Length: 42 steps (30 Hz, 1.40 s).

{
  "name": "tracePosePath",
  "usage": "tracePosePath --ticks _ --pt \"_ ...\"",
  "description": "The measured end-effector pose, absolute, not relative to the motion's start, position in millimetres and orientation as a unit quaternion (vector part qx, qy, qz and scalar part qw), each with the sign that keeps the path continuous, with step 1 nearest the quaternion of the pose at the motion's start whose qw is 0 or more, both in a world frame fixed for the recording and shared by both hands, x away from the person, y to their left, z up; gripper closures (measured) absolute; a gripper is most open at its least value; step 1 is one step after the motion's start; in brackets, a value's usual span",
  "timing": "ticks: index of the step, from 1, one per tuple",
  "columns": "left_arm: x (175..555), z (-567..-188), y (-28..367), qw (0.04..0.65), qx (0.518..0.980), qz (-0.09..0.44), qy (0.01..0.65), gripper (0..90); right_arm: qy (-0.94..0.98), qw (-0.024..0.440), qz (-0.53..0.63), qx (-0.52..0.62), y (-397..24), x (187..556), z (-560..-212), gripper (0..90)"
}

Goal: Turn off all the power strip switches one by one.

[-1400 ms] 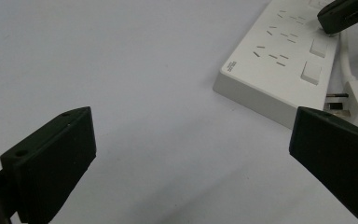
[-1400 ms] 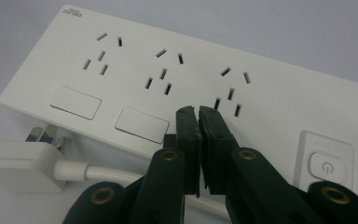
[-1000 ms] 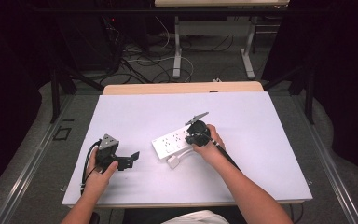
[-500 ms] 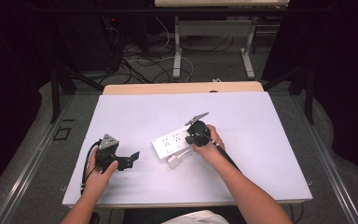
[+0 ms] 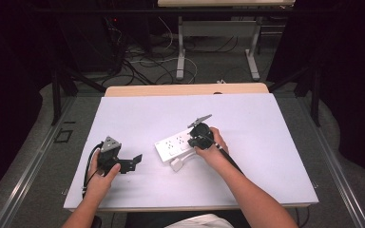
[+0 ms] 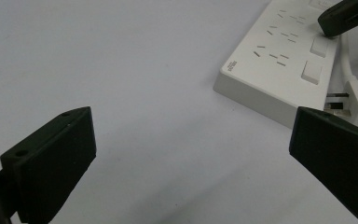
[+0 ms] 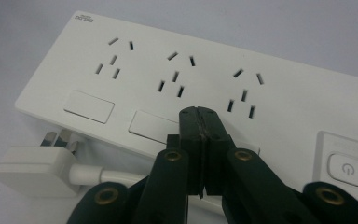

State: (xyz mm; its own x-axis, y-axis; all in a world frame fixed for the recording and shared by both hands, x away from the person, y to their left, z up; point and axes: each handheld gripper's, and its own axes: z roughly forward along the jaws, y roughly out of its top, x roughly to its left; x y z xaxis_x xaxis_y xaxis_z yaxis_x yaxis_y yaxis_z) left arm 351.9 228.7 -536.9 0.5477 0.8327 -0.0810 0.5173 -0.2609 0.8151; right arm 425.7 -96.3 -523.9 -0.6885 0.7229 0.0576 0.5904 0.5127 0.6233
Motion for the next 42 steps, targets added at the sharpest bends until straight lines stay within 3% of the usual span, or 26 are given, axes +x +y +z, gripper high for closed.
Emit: tracePosePath --ticks 42 --pt "352 -537 229 0.422 0.772 0.187 0.437 0.4 0.875 0.093 0.324 0.348 -68 414 -524 88.7"
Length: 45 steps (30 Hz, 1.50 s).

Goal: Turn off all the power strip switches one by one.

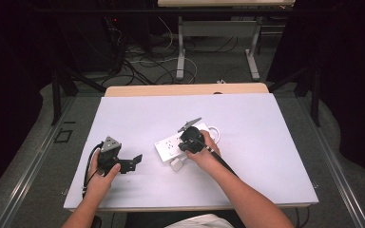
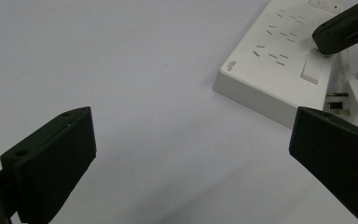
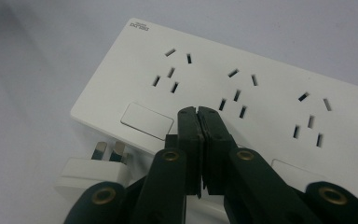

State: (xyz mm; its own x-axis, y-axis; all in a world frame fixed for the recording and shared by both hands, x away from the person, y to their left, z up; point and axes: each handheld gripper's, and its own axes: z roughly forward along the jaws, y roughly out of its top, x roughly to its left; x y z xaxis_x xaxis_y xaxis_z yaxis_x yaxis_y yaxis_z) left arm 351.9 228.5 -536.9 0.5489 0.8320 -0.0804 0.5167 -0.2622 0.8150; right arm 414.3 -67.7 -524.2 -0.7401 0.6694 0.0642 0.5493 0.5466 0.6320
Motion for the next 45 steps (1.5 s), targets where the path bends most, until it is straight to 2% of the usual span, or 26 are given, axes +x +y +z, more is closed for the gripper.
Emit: tracePosePath --ticks 22,45 --pt "351.6 -536.5 228.3 0.418 0.775 0.18 0.438 0.4 0.881 0.104 0.321 0.333 -67.1 414.2 -524.3 89.5" --pt "351.7 -536.5 228.8 0.42 0.774 0.184 0.436 0.4 0.878 0.093 0.322 0.341 -67.6 412.9 -526.8 90.0"
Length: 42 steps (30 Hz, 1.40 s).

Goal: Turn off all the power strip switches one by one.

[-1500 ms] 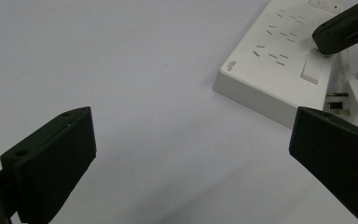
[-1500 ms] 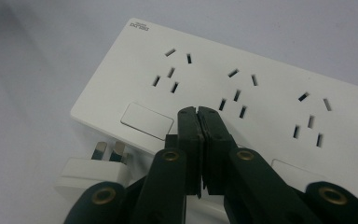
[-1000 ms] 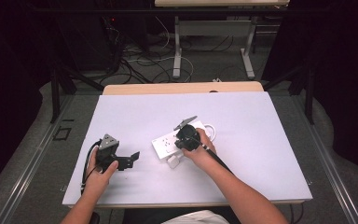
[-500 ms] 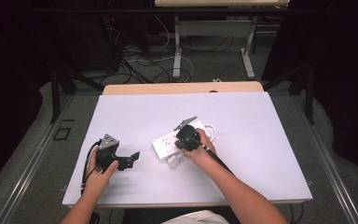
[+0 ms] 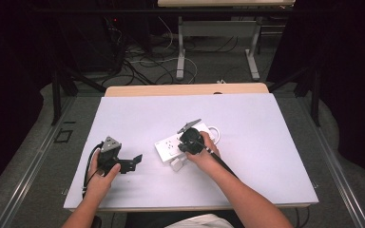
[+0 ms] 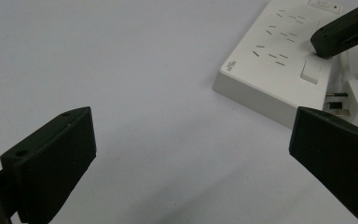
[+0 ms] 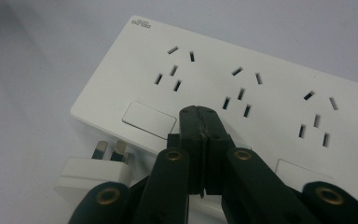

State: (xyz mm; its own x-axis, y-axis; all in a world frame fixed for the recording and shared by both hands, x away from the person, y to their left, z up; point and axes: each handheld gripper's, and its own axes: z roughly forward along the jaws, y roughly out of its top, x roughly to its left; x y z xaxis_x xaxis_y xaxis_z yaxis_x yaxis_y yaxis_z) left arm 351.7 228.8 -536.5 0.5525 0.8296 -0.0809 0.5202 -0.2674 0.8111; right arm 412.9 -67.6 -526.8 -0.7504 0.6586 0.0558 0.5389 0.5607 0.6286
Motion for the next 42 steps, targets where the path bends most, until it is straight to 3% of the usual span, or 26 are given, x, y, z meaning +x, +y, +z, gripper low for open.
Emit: tracePosePath --ticks 42 --pt "351.9 -536.9 228.8 0.422 0.773 0.187 0.436 0.4 0.88 0.094 0.328 0.331 -58.9 406.5 -524.0 89.6"
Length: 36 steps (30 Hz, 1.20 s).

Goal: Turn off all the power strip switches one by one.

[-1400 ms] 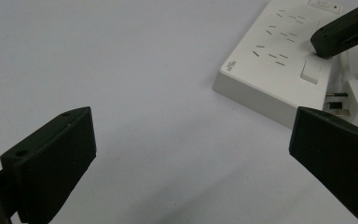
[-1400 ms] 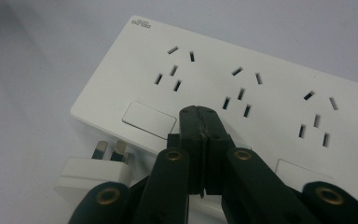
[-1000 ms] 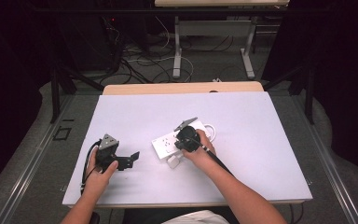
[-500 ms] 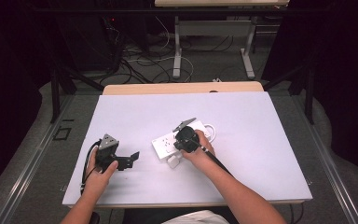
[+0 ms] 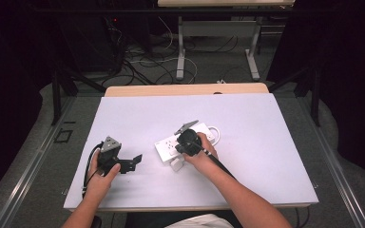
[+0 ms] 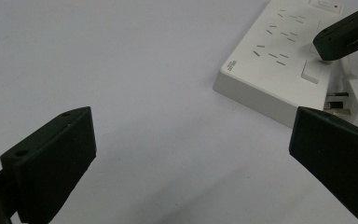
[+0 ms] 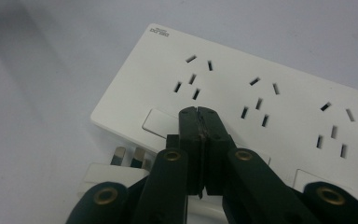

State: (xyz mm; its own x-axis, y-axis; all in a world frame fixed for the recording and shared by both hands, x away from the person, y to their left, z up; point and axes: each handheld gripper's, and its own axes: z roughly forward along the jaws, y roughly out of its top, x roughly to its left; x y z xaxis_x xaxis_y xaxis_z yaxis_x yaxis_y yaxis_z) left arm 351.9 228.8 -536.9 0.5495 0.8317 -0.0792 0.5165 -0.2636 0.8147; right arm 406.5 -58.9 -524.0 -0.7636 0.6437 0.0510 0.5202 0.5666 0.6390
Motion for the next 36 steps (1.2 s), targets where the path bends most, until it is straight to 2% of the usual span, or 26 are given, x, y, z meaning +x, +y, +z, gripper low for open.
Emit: tracePosePath --ticks 36 --pt "353 -537 228 0.417 0.778 0.183 0.433 0.4 0.886 0.078 0.342 0.304 -37 401 -526 89.1"
